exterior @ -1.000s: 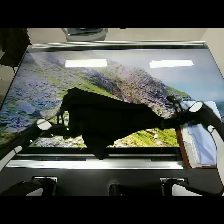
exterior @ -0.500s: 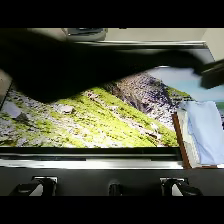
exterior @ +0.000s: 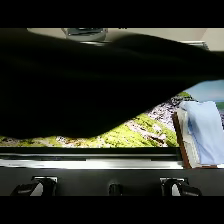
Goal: Fold the shirts.
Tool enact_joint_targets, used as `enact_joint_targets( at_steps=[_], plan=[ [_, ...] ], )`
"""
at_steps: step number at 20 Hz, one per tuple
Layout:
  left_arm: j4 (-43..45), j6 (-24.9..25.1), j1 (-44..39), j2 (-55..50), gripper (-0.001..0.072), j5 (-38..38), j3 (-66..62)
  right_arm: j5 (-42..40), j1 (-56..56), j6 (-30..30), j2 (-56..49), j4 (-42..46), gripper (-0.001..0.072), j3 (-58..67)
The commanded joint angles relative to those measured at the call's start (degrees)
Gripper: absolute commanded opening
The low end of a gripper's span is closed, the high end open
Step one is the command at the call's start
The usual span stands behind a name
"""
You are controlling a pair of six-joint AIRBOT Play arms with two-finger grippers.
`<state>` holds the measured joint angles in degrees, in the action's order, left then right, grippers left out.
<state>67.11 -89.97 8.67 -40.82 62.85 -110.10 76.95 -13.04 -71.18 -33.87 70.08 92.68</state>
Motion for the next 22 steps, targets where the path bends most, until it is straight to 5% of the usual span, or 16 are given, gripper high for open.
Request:
enact_joint_targets(
  at_steps=[1,8,12,17,22],
  plan=[
    [1.25,-0.02,0.17,2.16,0.0028,-2.40,-0.55,1.77,0.02,-2.73,3.08,4.57,0.0041,0.24],
    [2.40,-0.72,0.17,5.42,0.0027,-3.08,-0.55,3.17,0.02,-3.21,5.16,11.43,0.0041,9.20],
    [3.45,-0.70,0.17,3.87,0.0027,5.35,0.07,15.04,0.02,-3.34,3.41,16.65,0.0041,10.27],
    [4.11,0.92,0.17,-3.74,0.0028,9.27,8.46,26.05,0.02,3.54,-9.86,15.89,0.0040,8.87],
    [4.09,6.27,0.17,-23.69,0.0028,8.07,14.73,12.70,0.09,5.55,-34.27,7.08,0.0040,4.42]
  ],
)
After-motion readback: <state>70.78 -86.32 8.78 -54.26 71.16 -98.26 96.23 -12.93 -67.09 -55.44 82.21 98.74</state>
